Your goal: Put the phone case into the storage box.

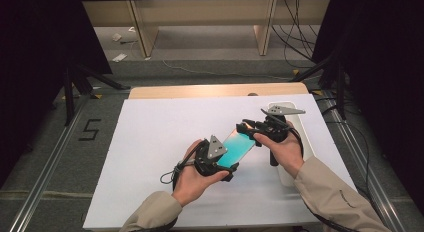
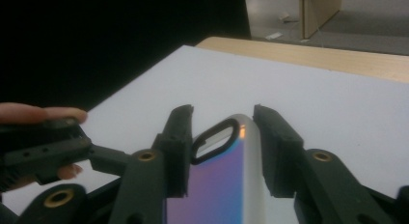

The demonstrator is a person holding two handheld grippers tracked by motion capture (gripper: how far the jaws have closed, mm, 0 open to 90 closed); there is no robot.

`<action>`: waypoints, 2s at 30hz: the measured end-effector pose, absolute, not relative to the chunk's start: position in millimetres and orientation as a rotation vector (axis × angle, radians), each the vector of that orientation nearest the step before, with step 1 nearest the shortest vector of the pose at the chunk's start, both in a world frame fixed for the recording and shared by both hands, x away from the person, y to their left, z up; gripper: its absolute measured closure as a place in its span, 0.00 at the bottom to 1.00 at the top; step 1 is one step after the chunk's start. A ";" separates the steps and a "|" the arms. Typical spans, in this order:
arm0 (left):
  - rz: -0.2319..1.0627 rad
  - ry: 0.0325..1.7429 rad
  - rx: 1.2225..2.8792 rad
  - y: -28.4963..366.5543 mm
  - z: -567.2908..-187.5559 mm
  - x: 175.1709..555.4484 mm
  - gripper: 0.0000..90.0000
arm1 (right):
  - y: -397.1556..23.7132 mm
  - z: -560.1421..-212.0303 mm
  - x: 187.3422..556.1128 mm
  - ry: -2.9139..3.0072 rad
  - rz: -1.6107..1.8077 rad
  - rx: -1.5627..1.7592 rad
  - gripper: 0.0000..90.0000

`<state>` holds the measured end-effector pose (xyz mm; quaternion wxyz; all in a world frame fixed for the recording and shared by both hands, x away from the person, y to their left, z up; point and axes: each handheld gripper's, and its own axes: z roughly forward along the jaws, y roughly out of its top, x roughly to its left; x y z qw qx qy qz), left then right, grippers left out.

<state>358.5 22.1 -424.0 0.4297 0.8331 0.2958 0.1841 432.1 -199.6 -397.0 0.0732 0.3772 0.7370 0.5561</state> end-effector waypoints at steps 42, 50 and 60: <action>0.410 0.694 2.040 38.8 -428.2 372.0 0.26 | -198.2 -353.7 414.2 2.436 1.566 0.761 0.89; 0.390 0.649 2.044 38.0 -428.3 371.9 0.26 | -197.6 -352.1 414.2 2.536 1.509 0.676 0.89; 0.328 0.522 2.082 33.8 -430.8 370.2 0.35 | -196.4 -348.1 409.6 2.715 1.490 0.472 0.89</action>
